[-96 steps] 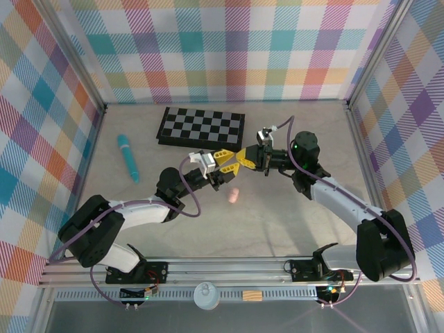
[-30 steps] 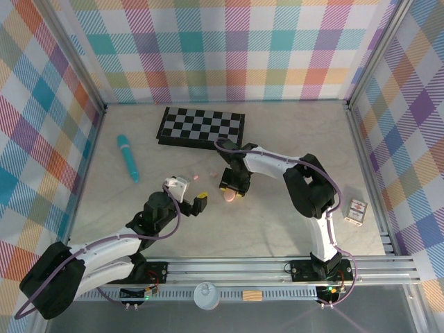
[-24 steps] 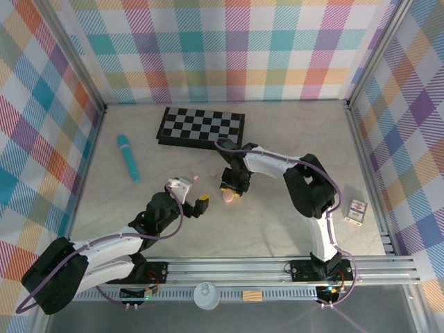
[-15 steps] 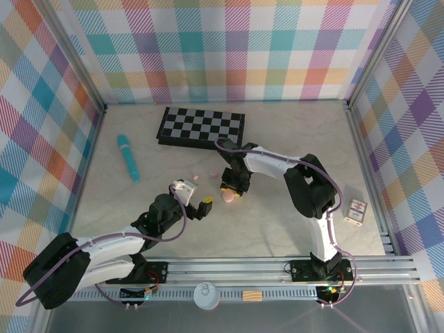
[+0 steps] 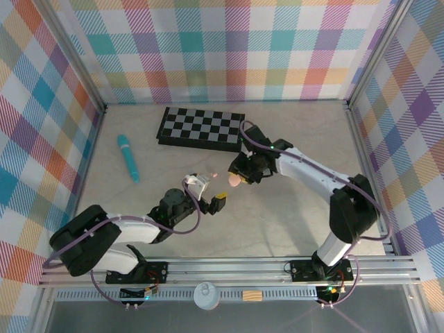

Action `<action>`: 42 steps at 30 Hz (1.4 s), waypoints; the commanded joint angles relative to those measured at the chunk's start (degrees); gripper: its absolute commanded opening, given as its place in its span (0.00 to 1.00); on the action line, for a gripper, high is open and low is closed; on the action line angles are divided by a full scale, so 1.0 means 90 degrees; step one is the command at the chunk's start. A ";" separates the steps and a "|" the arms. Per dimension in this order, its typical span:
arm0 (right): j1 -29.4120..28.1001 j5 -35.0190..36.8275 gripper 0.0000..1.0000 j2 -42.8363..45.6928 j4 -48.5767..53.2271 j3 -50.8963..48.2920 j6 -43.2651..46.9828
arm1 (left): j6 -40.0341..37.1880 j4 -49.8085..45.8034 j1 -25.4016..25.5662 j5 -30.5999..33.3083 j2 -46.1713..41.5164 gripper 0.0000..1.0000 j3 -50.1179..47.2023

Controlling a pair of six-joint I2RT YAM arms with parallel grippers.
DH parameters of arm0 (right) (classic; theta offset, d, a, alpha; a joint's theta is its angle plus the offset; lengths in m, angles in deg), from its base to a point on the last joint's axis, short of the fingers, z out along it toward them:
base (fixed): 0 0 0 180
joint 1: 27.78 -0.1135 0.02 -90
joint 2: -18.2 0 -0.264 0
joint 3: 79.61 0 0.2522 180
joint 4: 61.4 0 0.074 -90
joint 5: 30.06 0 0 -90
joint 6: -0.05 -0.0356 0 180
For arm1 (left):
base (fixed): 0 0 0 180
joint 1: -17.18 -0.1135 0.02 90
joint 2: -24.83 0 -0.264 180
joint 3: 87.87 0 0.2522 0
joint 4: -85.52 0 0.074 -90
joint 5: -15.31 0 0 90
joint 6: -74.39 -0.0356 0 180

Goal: Insert the wireless bluetooth earbuds into the charging case

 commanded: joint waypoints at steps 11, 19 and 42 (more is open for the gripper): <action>0.0189 -0.0142 0.25 0.0963 -0.1322 -0.0920 -0.0069 | 0.2629 0.1906 0.0236 -0.0501 0.1299 0.86 0.1077; 0.0382 -0.0415 0.25 0.1214 -0.1409 -0.1112 -0.0229 | 0.0197 0.1882 0.0637 -0.0363 0.1381 0.90 0.0909; 0.0598 -0.1047 0.25 0.1214 -0.1243 -0.1148 -0.0627 | -0.4001 0.1912 0.1233 0.1280 0.2075 0.66 0.1487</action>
